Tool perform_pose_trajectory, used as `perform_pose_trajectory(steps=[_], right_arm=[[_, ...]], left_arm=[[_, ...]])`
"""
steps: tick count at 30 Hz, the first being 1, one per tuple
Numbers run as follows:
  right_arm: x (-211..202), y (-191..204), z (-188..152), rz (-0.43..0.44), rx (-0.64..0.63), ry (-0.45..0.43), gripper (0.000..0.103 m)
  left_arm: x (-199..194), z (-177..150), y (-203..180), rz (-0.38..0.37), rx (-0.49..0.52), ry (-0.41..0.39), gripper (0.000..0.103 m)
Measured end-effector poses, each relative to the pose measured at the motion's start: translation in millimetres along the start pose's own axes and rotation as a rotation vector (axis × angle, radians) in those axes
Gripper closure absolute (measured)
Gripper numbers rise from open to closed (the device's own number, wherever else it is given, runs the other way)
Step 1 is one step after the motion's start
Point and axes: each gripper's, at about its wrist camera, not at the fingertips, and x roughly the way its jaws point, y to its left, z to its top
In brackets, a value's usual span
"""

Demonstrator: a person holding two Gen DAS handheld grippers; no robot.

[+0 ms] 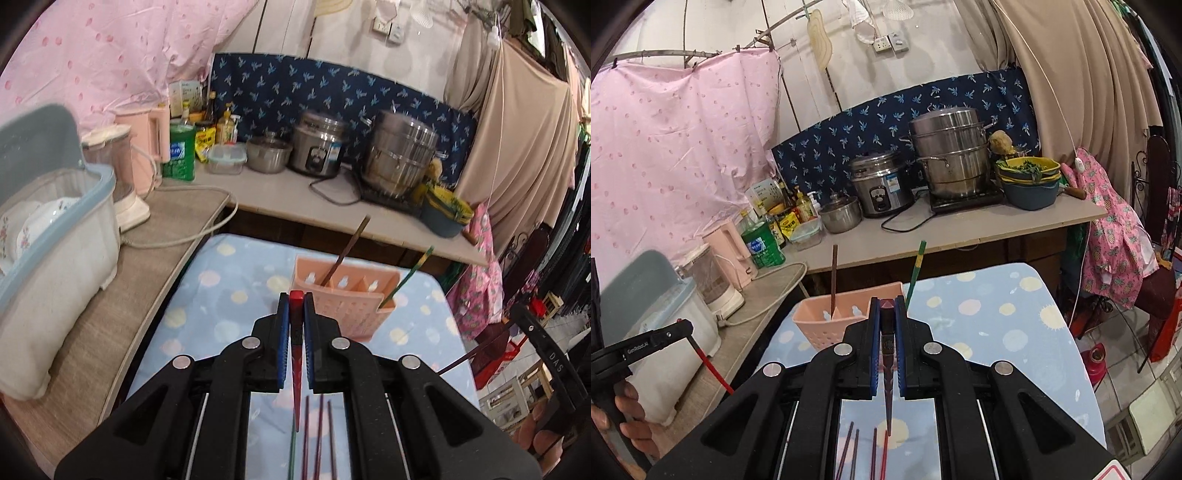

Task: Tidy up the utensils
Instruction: 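Carry both chopsticks up into the pink basket and open both tools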

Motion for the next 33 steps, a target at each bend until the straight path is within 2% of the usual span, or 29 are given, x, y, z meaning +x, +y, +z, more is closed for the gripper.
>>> perform_pose_trajectory(steps=[8, 15, 21, 33], right_arm=[[15, 18, 66, 0.049, 0.01, -0.126, 0.096], [45, 38, 101, 0.056, -0.018, -0.17, 0.096], [83, 46, 94, 0.061, -0.041, -0.112, 0.096], [140, 39, 56, 0.024, -0.026, 0.011, 0.096]], left_arm=[[-11, 66, -20, -0.028, -0.012, -0.151, 0.096], [0, 107, -30, -0.008, -0.026, -0.244, 0.096], [35, 111, -28, 0.007, -0.038, -0.225, 0.096], [89, 82, -15, 0.056, -0.04, -0.121, 0.096]])
